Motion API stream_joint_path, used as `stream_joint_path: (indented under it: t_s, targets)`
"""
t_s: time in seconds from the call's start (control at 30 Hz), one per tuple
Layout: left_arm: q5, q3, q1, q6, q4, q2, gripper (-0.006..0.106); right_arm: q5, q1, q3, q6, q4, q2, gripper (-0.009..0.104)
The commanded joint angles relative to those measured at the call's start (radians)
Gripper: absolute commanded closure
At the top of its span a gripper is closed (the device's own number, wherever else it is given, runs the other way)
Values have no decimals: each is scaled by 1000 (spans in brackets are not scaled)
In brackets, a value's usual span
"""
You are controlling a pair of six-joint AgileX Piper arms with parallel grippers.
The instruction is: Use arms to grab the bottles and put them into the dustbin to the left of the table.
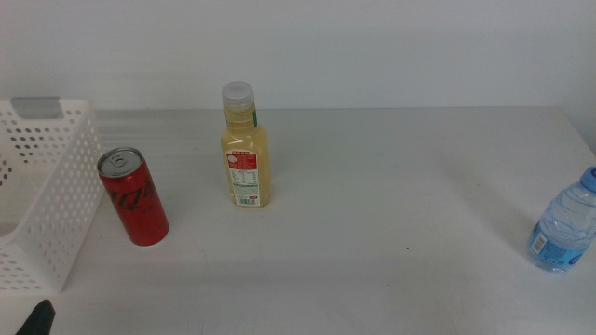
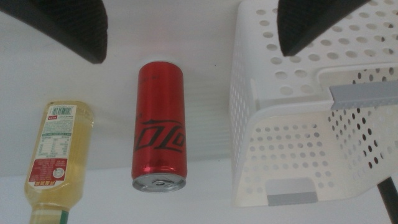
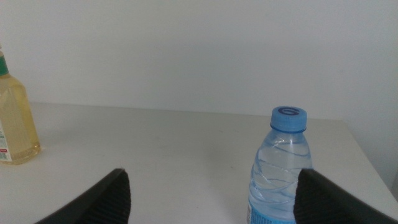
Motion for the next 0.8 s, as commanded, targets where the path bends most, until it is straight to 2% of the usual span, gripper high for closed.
stream_joint_path:
  t_s: [0.0,0.23,0.77]
  targets:
    - [-82,6,-1,-16,2,-14,10,-78,-3,-28,-5,-6,-27,26]
    - [-270,4,-37,-12,-28,113,10,-78,-3,-28,-5,-6,-27,26]
    - [-746,4,-237,-44,-28,691,10,-78,-3,-28,-5,-6,-27,26]
